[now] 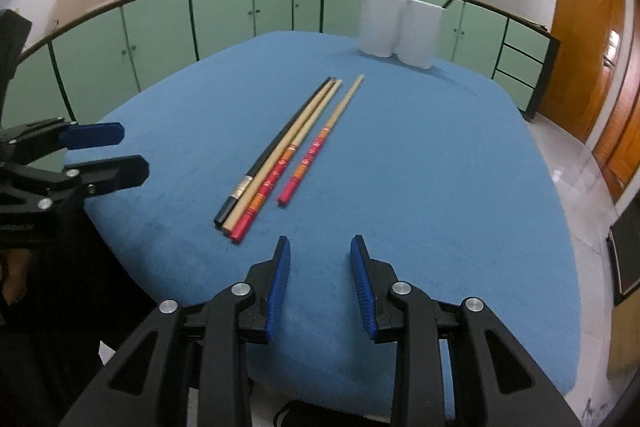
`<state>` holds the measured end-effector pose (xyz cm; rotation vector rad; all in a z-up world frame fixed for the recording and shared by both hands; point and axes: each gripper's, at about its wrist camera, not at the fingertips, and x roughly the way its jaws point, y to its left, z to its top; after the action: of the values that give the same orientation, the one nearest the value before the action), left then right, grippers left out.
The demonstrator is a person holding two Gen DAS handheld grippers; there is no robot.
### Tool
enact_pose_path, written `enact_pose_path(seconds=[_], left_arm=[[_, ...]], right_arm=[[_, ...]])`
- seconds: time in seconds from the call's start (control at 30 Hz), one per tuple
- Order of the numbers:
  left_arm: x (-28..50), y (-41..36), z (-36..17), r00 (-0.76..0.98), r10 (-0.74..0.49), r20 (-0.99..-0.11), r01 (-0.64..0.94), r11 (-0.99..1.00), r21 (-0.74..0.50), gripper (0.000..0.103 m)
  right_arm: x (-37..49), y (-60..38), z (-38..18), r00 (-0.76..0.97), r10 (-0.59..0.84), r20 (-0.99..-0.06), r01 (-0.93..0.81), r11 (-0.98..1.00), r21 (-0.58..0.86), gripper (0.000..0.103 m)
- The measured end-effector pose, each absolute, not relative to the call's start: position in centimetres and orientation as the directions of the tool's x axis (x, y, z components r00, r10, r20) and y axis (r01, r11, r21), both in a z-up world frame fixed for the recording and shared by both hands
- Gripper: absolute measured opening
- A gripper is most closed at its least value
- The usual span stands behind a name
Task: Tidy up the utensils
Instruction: 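Move both tools back to the remaining chopsticks on the table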
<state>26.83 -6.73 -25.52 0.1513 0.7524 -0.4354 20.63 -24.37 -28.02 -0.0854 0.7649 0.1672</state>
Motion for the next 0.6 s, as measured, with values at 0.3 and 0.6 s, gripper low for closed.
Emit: enact_pose_path(seconds=[0.3, 0.6], left_arm=[[26.6, -5.4, -26.8, 0.618, -0.321, -0.718, 0.437, 0.899, -0.026, 0.071], [25.9, -8.6, -28.0, 0.571, -0.358, -0.739, 0.497, 0.867, -0.036, 0.071]], right_arm=[[22.4, -23.0, -28.3, 0.727, 0.147, -0.671, -0.224, 0.974, -0.030, 0.031], [23.7, -25.9, -28.3, 0.724, 0.120, -0.680, -0.159, 0.987, 0.005, 0.006]])
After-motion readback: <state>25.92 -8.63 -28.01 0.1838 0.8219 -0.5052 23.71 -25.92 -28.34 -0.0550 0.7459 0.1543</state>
